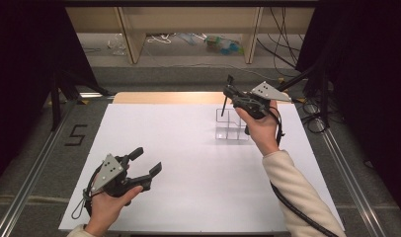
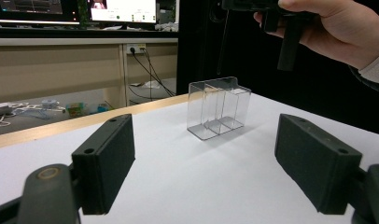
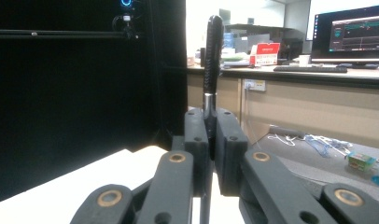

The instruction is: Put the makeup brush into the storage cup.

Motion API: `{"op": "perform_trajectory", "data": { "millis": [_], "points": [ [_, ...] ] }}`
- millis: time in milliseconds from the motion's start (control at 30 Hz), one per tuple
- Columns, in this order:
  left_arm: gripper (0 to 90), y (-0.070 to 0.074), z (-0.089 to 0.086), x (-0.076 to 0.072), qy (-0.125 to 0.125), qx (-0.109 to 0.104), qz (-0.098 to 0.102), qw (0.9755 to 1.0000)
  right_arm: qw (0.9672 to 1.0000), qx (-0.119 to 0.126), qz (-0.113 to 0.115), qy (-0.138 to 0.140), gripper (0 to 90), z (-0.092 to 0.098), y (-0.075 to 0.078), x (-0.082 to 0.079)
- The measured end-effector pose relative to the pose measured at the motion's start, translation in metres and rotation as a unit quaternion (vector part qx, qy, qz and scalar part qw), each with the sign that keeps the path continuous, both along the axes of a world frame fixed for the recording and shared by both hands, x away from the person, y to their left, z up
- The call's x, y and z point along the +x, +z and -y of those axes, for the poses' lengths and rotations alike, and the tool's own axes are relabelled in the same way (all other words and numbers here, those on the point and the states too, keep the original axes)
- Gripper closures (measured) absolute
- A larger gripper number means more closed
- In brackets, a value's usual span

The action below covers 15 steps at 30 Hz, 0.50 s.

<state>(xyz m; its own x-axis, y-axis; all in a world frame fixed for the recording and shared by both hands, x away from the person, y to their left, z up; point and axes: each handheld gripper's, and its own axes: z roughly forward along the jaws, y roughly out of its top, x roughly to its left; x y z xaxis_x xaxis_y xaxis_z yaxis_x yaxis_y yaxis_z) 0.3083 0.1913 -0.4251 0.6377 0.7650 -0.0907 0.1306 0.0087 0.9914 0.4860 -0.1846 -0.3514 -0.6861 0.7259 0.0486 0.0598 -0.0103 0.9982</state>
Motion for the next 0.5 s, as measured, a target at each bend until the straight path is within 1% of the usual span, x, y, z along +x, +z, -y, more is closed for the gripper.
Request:
{"op": "perform_trajectory", "data": {
  "millis": [133, 233, 367, 467, 500],
  "points": [
    [20.0, 0.0001, 0.0, 0.0, 0.0, 0.0, 0.001, 1.0, 1.0, 0.0, 0.0, 0.0, 85.5, -0.0001, 0.0004, 0.0004],
    [20.0, 0.0001, 0.0002, -0.0001, -0.001, 0.001, 0.001, 1.0, 1.0, -0.003, 0.005, -0.001, 85.5, -0.0013, 0.0, 0.001],
    [20.0, 0.0001, 0.0003, -0.0002, -0.001, 0.001, 0.001, 1.0, 1.0, -0.007, 0.004, -0.001, 85.5, -0.0021, 0.0002, 0.0019],
    [20.0, -0.0001, 0.0003, -0.0002, -0.001, -0.001, -0.001, 1.0, 1.0, -0.001, 0.008, -0.005, 85.5, -0.0032, 0.0, 0.0029],
    [20.0, -0.0001, 0.0003, -0.0002, -0.001, -0.001, 0.0, 1.0, 1.0, -0.005, 0.005, -0.003, 85.5, -0.0029, 0.0001, 0.0029]
  ]
}}
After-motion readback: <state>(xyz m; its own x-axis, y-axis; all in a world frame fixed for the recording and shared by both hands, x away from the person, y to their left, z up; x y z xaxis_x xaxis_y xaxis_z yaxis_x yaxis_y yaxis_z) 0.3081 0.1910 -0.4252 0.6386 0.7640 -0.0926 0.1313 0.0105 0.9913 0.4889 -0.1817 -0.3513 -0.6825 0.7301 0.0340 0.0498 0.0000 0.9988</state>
